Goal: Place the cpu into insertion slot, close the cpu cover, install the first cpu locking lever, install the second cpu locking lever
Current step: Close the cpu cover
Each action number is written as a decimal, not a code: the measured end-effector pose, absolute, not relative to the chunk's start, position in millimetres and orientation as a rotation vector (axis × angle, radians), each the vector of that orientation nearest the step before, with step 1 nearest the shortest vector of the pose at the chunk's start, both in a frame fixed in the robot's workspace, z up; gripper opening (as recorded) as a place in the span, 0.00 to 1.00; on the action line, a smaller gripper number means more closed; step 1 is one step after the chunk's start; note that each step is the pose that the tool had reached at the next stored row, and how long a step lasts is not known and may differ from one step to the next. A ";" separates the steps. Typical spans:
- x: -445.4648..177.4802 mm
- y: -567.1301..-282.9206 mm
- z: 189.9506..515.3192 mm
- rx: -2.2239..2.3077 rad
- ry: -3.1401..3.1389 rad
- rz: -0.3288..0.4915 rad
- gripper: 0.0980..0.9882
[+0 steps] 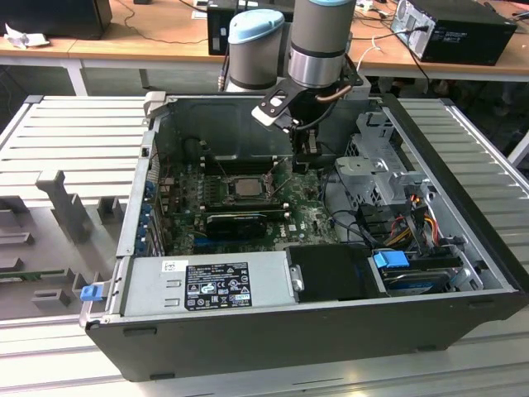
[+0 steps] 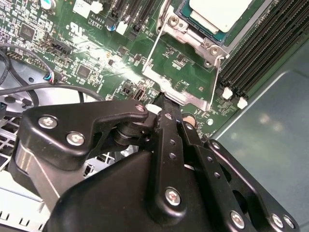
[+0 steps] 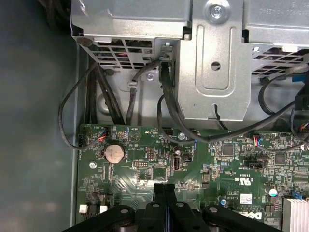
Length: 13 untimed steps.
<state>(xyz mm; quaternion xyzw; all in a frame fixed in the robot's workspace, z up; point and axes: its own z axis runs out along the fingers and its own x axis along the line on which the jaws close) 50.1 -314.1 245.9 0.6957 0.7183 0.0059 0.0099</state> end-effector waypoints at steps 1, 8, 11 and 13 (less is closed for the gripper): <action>49.8 -314.1 245.9 2.172 2.243 0.018 0.01; 47.5 -314.1 245.9 2.172 2.243 0.019 0.01; 46.5 -314.1 245.9 2.172 2.243 0.019 0.01; 45.9 -314.1 245.9 2.172 2.243 0.018 0.01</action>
